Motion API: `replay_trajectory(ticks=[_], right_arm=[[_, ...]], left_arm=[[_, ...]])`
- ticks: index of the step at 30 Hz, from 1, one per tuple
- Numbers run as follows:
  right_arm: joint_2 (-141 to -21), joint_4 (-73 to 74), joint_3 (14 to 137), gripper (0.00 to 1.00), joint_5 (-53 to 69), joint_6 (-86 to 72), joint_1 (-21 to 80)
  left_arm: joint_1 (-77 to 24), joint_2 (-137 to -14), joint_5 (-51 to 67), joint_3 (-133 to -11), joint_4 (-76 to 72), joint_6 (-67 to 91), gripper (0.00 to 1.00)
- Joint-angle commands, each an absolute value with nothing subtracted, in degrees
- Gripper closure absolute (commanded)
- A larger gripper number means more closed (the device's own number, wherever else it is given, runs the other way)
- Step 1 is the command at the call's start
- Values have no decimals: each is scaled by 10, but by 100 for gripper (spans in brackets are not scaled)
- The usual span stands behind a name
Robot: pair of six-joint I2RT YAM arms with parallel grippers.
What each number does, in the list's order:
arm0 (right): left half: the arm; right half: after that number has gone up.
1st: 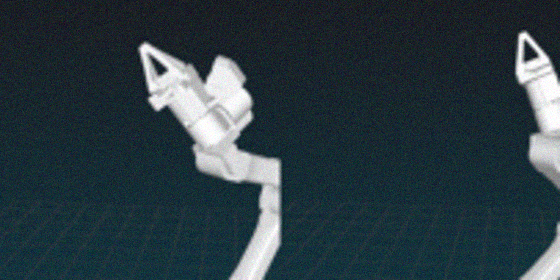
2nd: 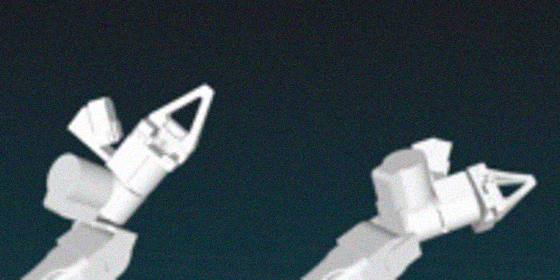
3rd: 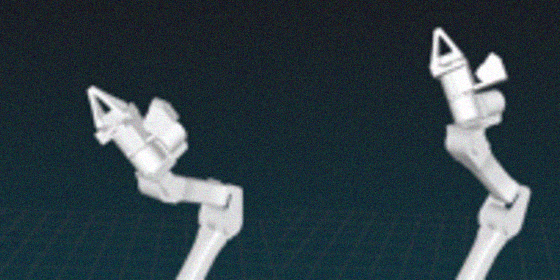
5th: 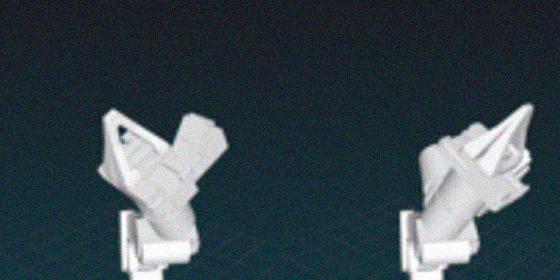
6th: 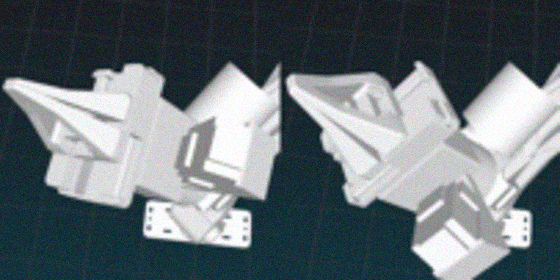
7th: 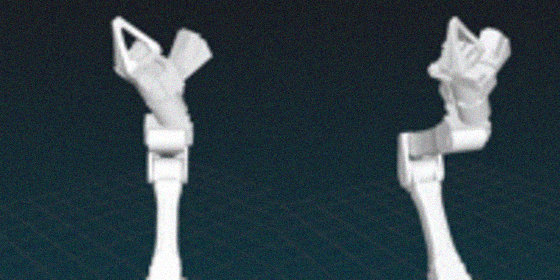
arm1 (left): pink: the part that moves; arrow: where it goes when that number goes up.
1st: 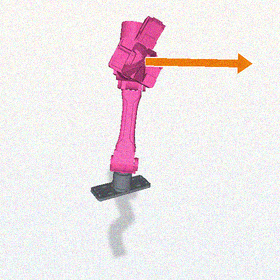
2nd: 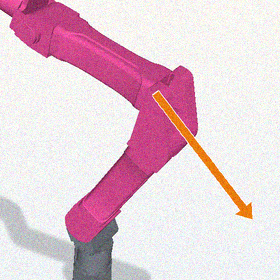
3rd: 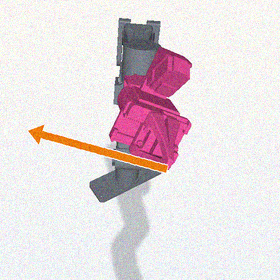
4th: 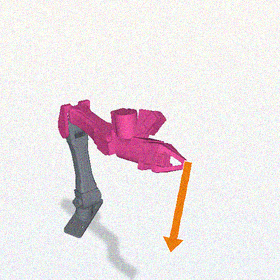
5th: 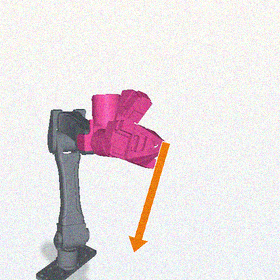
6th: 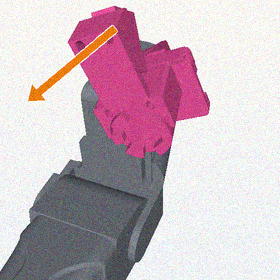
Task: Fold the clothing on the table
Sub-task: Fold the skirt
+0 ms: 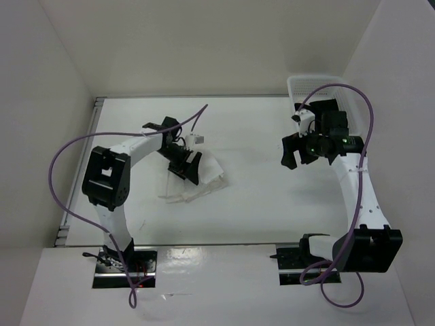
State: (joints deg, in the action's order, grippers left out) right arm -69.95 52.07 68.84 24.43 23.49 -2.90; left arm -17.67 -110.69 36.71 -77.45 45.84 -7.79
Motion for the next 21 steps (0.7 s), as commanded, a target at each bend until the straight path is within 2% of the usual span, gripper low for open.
replay_trajectory(ticks=[1,7,13,18,21], right_arm=[[-667,508,695,5,264,241,-33],[-635,496,695,5,249,218,-33],[-558,440,644,2,160,149,-41],[-497,386,585,1,47,105,-78],[-484,361,561,1,67,88,-122]], left_arm=[[-172,-1018,330,-833,487,-107,8],[-135,-891,264,-884,498,-72,7],[-30,-731,137,-758,431,5,1],[88,-629,106,-674,401,22,0],[148,-611,100,-633,387,22,0]])
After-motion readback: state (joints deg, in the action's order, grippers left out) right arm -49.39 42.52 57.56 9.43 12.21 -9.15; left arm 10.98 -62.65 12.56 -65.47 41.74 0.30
